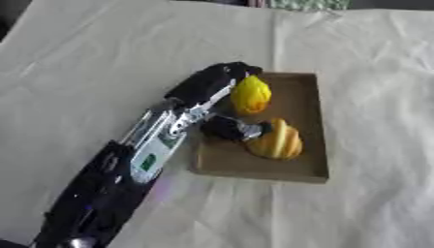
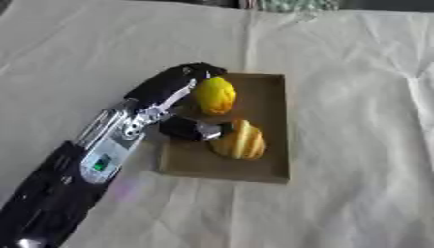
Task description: Pick up objects on the table and place them in the box.
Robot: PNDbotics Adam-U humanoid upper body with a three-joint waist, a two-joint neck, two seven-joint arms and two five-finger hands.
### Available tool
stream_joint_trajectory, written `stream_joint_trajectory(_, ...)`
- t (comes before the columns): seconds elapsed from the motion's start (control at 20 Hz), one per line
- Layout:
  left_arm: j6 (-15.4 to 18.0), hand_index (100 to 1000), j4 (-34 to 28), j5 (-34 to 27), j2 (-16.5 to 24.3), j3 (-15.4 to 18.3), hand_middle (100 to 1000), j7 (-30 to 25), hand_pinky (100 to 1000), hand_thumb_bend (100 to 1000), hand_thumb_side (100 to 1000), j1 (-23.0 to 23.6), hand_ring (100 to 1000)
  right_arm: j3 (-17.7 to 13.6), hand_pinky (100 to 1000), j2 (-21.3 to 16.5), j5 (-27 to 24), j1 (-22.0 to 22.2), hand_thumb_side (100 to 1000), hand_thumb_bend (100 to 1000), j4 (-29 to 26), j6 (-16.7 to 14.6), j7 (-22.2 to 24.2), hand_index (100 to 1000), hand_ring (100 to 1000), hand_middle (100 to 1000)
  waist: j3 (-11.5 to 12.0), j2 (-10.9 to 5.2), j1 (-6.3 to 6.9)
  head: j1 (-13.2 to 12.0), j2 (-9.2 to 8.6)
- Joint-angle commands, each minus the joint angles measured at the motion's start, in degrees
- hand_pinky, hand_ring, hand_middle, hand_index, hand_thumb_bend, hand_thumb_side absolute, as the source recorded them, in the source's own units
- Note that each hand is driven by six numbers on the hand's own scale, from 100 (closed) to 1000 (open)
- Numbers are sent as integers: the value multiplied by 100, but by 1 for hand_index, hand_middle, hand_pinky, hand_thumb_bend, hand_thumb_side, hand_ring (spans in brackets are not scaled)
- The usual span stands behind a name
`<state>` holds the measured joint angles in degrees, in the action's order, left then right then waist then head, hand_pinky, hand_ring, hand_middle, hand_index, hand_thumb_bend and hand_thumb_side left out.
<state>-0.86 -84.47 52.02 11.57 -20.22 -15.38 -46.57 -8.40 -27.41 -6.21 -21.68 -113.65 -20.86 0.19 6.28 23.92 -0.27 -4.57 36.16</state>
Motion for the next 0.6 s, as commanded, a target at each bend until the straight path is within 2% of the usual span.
stream_joint_trajectory(0.05,30,965,-367,99,83,186,847,102,1000,582,660,3,918,-34,924,-79,-42,-38,567,100,-94,21,-11,855,844,689,4,-135,1,29,-30)
stream_joint_trajectory(0.15,7,958,-589,46,129,277,839,152,1000,560,642,63,912,-40,924,-85,-39,-31,567,100,-94,23,-19,855,844,689,12,-142,6,51,-28)
stream_joint_trajectory(0.3,-129,935,-1139,-262,276,483,805,328,973,464,618,146,876,-54,923,-96,-31,-20,567,100,-94,27,-40,855,843,689,23,-149,10,96,-32)
stream_joint_trajectory(0.4,-321,918,-1713,-737,474,719,780,651,956,371,586,228,846,-70,922,-117,-18,-7,566,100,-94,18,-62,855,843,689,33,-151,15,141,-30)
stream_joint_trajectory(0.6,-860,893,-2815,-2057,1095,1359,749,1608,927,286,554,567,807,-118,921,-171,14,11,566,100,-94,-15,-137,854,841,690,62,-150,34,256,-26)
